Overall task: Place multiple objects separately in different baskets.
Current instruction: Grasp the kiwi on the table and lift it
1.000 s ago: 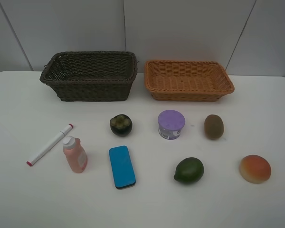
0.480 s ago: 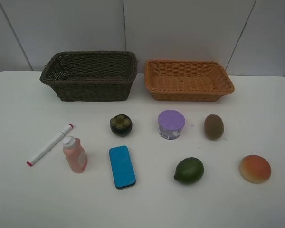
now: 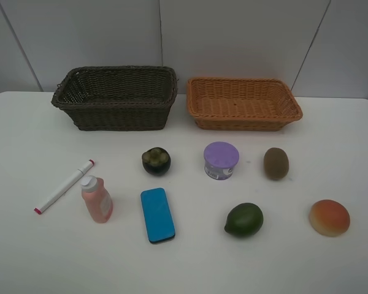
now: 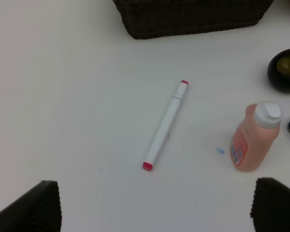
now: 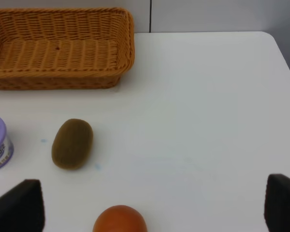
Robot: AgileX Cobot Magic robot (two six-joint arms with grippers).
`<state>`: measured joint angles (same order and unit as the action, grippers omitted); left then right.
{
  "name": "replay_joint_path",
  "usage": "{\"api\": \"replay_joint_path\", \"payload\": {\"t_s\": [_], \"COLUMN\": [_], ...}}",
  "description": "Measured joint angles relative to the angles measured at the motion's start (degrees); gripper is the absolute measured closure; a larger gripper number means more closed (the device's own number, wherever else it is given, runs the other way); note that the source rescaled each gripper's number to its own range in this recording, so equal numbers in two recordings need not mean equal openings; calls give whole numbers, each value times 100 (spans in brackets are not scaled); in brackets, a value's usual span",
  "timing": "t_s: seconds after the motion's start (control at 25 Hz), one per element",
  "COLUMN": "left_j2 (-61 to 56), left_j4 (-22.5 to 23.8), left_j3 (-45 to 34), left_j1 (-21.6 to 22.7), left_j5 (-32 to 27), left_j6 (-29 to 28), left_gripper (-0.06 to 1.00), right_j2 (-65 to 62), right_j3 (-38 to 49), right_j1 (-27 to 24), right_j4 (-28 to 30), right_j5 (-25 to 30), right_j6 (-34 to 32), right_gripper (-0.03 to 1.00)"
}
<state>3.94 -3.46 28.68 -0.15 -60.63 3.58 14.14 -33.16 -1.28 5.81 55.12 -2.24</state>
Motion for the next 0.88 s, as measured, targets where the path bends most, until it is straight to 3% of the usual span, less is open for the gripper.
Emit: {"api": "replay_joint_path", "payload": {"t_s": [0.88], "left_j2": [0], "left_j4": [0], "left_j3": [0], "left_j1": [0], "left_j5": [0], "left_j6": [0], "left_gripper": [-6], "right_j2": [4506], "right_j3": [-1110], "right_j1": [-4], "right_j4": [-65], "right_j5": [-1693], "right_j6": [0], "right_gripper": [-2]}}
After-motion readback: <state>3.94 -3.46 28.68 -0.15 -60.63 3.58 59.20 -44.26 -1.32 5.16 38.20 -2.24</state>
